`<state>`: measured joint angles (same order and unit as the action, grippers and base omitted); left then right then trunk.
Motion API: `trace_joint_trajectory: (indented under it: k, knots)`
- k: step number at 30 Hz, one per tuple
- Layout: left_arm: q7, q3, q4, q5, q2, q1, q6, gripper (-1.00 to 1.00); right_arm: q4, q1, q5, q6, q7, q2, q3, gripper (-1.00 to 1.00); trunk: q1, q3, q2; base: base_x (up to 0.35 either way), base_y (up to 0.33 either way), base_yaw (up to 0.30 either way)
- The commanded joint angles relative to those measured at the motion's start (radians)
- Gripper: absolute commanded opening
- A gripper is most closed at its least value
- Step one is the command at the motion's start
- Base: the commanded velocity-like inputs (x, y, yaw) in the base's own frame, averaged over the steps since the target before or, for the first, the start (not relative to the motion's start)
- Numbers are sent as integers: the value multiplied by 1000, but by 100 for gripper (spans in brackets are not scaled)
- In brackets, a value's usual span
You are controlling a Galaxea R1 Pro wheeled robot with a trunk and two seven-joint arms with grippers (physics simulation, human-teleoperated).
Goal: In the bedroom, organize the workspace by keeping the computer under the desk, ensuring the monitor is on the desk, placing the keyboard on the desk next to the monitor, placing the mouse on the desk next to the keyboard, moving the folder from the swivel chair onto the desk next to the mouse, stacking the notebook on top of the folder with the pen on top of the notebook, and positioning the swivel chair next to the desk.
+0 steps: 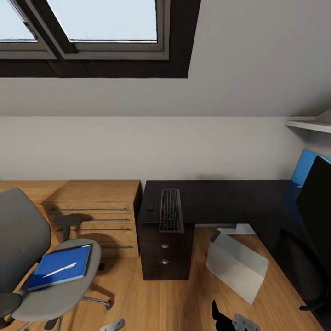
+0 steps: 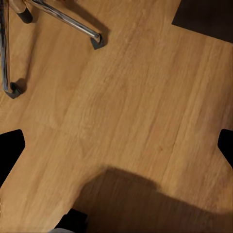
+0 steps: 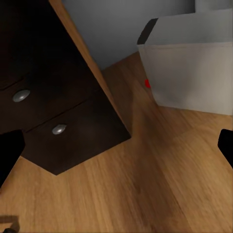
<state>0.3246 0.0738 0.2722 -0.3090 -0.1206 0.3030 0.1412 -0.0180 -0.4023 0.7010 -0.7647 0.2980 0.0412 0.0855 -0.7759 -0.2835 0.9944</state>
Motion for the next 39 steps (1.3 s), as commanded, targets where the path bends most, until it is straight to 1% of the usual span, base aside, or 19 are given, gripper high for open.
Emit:
trace_joint_trajectory:
  k: [1, 6, 14, 21, 34, 39]
  knots:
    - [5, 8, 0, -10, 0, 1, 4, 100, -2, -1, 11, -3, 4, 0, 8, 100, 4, 2, -6, 0, 0, 0]
    - [6, 5, -1, -10, 8, 1, 6, 100, -2, -1, 11, -4, 4, 1, 9, 100, 23, 18, -41, -58, -41, 0]
    - [7, 4, 0, -11, 14, 1, 9, 100, -2, -1, 11, -4, 4, 3, 10, 100, 54, 36, -97, -212, -168, 51]
    - [5, 5, 1, -11, 14, 1, 14, 100, -2, -1, 11, -3, 4, 3, 10, 100, 54, 27, -97, -137, -111, 98]
    - [-2, 7, 0, -9, 14, 1, 15, 100, -3, -1, 11, 0, 3, 3, 10, 100, 54, 9, -97, -13, -7, 114]
    - [-2, 7, 0, -9, 15, 1, 15, 100, -3, -1, 11, 0, 3, 3, 10, 100, 54, 2, -97, -163, 0, 119]
